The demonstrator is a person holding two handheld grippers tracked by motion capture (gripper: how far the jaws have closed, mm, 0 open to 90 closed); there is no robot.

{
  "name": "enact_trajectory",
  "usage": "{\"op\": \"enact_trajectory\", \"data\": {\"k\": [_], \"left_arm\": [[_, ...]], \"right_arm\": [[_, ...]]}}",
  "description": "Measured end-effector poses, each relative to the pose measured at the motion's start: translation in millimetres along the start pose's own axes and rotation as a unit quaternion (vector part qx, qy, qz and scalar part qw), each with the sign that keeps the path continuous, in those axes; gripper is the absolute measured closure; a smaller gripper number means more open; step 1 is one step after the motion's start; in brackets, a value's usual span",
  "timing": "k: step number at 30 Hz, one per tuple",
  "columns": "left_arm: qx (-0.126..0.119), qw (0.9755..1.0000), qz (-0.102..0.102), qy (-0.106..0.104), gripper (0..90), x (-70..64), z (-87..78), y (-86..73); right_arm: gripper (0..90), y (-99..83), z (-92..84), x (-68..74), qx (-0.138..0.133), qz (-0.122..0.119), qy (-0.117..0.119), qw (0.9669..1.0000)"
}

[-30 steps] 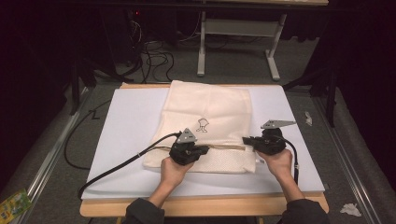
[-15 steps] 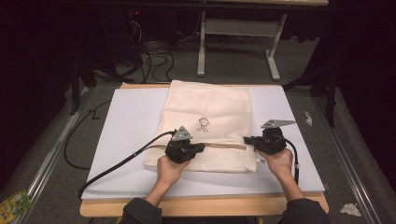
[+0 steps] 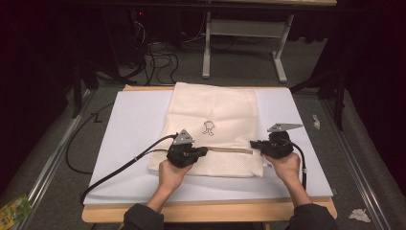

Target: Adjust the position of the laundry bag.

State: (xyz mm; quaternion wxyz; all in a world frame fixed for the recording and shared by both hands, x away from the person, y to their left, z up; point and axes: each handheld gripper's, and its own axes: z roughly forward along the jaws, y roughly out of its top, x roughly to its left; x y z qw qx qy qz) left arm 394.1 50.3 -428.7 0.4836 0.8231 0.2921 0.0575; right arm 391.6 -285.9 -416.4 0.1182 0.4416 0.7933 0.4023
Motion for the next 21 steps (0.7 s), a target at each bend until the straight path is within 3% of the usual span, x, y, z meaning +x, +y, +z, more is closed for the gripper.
{"op": "enact_trajectory", "data": {"k": [11,21], "left_arm": [[0.000,1.0000,-0.008,0.004,87.2,3.1,-5.5,-2.2],[0.000,1.0000,-0.004,0.006,87.2,3.7,-9.7,-0.5]], "right_arm": [[88.5,0.0,1.7,-1.2,0.002,0.003,0.002,1.0000],[88.5,3.2,2.6,0.1,0.000,0.002,0.002,1.0000]]}}
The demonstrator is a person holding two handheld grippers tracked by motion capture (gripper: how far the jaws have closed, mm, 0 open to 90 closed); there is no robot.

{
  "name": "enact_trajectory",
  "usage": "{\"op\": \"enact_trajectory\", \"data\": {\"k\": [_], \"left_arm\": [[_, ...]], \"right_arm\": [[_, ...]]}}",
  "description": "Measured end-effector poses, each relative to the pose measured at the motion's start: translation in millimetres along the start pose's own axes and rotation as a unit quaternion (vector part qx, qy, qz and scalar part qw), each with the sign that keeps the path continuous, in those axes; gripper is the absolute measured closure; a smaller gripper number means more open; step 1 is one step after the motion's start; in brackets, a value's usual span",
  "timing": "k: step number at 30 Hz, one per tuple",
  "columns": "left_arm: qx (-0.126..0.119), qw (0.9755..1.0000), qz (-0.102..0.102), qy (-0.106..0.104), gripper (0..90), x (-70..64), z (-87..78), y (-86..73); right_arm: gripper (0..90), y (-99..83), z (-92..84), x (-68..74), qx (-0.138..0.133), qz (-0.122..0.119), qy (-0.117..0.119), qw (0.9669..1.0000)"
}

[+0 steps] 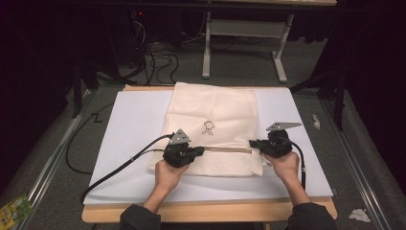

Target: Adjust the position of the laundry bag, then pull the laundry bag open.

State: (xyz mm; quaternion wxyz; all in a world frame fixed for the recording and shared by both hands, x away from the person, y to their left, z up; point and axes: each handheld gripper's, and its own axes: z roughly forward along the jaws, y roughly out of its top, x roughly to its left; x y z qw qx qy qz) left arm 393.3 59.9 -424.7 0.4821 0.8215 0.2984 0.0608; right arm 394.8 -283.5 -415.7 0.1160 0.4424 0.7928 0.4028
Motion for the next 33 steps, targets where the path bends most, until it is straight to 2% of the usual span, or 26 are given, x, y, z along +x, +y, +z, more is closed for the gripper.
{"op": "enact_trajectory", "data": {"k": [13,19,21,26,33], "left_arm": [[-0.002,1.0000,-0.001,0.003,87.3,1.7,-4.1,-0.9],[-0.009,0.9999,0.001,0.006,87.2,4.4,-7.6,-3.1],[-0.011,0.9999,-0.005,0.008,87.3,7.3,-9.7,-5.1],[-0.010,0.9999,-0.001,0.009,87.2,7.1,-12.4,-5.4],[-0.013,0.9998,-0.007,0.012,87.2,10.1,-15.5,-5.6]], "right_arm": [[88.5,0.6,0.3,-0.2,0.003,0.003,-0.001,1.0000],[88.5,1.1,1.6,-1.2,0.004,-0.005,-0.005,1.0000],[88.6,1.0,1.4,-2.7,0.005,-0.002,-0.005,1.0000],[88.5,0.8,1.4,-2.2,0.005,-0.001,-0.007,1.0000],[88.5,0.7,0.6,-3.8,0.005,-0.002,-0.008,1.0000]]}}
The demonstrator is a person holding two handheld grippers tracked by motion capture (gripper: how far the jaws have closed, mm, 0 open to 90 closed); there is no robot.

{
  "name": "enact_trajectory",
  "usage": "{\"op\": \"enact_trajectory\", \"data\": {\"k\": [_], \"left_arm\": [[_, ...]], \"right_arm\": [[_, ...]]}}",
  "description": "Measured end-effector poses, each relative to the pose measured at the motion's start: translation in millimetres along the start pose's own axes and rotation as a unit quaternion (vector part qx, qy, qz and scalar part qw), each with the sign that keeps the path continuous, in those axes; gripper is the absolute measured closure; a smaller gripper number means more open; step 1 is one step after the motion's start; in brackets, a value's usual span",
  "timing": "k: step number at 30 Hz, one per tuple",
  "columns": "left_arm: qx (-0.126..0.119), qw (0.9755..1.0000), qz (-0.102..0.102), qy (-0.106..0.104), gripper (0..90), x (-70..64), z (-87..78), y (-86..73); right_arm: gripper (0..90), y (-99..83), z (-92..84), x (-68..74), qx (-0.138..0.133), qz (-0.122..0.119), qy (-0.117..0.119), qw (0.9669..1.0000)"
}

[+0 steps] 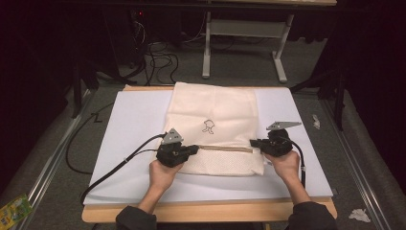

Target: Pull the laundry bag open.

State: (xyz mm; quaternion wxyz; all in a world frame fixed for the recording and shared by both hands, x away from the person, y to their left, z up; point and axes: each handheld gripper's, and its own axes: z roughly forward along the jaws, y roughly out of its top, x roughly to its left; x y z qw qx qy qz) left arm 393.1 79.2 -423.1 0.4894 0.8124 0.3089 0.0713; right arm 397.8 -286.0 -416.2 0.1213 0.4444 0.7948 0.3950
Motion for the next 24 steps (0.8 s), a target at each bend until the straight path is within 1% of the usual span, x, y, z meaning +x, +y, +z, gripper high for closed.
{"op": "enact_trajectory", "data": {"k": [3,4,10,17,24], "left_arm": [[-0.002,1.0000,-0.004,0.004,87.2,3.0,-3.3,-1.3],[-0.003,1.0000,-0.009,0.002,87.3,5.1,-5.2,-2.3],[-0.003,0.9999,-0.008,0.009,87.3,6.7,-8.2,-2.2],[-0.010,0.9997,-0.016,0.012,87.3,10.6,-12.9,-3.0],[-0.010,0.9997,-0.014,0.016,87.3,13.3,-17.1,-2.7]], "right_arm": [[88.6,-0.3,-0.4,-0.9,-0.001,0.003,-0.001,1.0000],[88.5,-0.5,-0.3,-1.3,-0.001,0.003,-0.001,1.0000],[88.5,-0.8,0.1,-1.7,-0.003,0.003,0.000,1.0000],[88.5,-1.2,-0.6,-3.1,-0.001,0.003,0.002,1.0000],[88.5,-1.6,-0.2,-2.9,-0.001,0.003,0.002,1.0000]]}}
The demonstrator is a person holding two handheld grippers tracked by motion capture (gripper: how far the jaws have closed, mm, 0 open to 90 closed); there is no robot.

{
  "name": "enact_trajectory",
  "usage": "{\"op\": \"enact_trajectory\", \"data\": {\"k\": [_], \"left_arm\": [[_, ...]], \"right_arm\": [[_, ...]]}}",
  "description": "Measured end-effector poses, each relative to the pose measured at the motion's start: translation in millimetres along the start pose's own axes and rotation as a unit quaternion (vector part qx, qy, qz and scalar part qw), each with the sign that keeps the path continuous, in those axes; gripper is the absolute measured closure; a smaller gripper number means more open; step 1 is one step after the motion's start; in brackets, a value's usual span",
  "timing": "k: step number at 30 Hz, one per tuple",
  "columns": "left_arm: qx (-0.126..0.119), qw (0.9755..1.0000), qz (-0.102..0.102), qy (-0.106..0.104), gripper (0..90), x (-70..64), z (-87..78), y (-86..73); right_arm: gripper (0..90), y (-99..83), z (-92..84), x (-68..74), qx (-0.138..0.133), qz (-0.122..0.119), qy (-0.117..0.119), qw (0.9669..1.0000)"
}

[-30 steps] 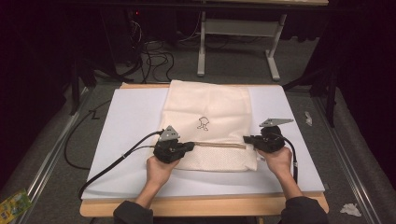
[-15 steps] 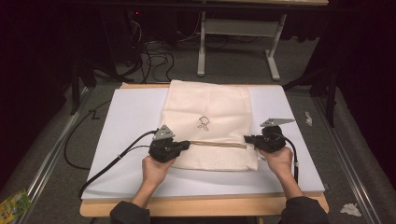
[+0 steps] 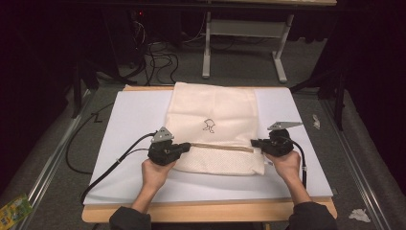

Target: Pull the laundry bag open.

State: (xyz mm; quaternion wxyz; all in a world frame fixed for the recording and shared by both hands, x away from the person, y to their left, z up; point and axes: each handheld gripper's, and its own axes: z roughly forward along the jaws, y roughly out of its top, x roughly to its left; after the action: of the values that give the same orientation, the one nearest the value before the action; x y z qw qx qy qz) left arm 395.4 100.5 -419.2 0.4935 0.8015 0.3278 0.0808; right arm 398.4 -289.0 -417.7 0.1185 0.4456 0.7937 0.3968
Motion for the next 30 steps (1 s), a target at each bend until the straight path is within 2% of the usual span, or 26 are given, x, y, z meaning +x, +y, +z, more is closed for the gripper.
{"op": "enact_trajectory", "data": {"k": [4,16,20,30], "left_arm": [[-0.002,1.0000,-0.005,0.002,87.3,3.0,-2.5,-1.2],[-0.004,0.9999,-0.003,0.009,87.2,5.2,-6.9,-1.7],[-0.008,0.9998,-0.007,0.014,87.3,9.1,-11.2,-3.0],[-0.011,0.9997,-0.011,0.018,87.3,11.5,-13.8,-4.5]], "right_arm": [[88.5,-0.9,-0.8,-0.9,0.001,0.001,-0.002,1.0000],[88.5,-1.6,-1.1,-1.1,0.004,-0.002,-0.006,1.0000],[88.5,-3.6,-1.9,-2.5,0.006,-0.003,-0.014,0.9999],[88.4,-5.1,-1.1,-3.8,0.009,0.001,-0.012,0.9999]]}}
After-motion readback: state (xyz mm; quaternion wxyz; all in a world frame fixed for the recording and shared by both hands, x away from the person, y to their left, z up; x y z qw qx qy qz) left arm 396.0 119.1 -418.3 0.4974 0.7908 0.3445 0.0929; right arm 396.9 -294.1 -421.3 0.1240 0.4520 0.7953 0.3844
